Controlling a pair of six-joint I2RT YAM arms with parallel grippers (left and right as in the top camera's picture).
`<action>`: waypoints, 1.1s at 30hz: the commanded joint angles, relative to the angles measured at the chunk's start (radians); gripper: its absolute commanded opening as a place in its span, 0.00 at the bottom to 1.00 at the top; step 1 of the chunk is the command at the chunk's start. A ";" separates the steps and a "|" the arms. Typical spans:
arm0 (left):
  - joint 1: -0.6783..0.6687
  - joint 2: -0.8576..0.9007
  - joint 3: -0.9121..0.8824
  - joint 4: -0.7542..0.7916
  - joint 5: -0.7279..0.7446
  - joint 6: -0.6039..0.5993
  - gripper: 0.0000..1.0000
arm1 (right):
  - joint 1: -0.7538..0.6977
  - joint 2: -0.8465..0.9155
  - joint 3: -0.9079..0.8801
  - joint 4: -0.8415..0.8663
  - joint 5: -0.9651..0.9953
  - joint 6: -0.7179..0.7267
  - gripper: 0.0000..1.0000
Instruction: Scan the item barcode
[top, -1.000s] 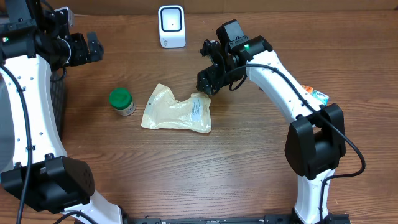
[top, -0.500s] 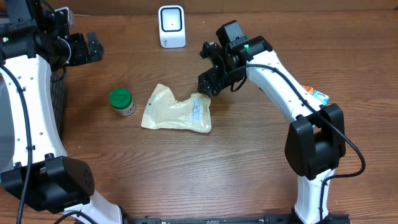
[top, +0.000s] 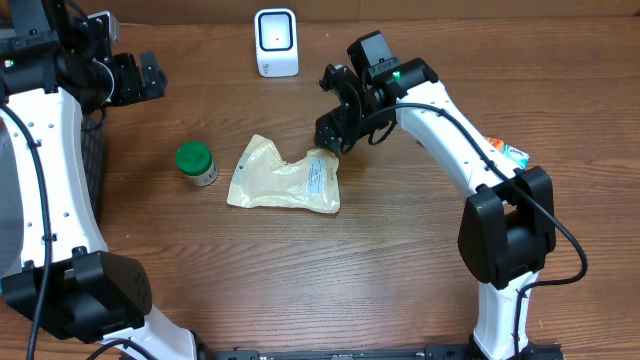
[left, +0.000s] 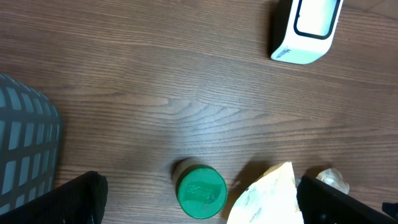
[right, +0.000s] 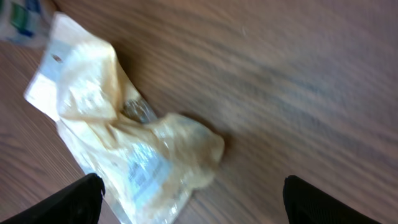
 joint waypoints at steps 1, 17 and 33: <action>0.000 -0.014 0.010 0.004 0.005 -0.006 1.00 | -0.005 -0.011 -0.005 0.048 -0.065 -0.008 0.91; 0.000 -0.014 0.010 0.004 0.005 -0.006 1.00 | -0.005 0.117 -0.106 0.077 -0.279 -0.210 1.00; 0.000 -0.014 0.010 0.004 0.005 -0.006 1.00 | -0.005 0.193 -0.105 0.097 -0.398 0.019 0.34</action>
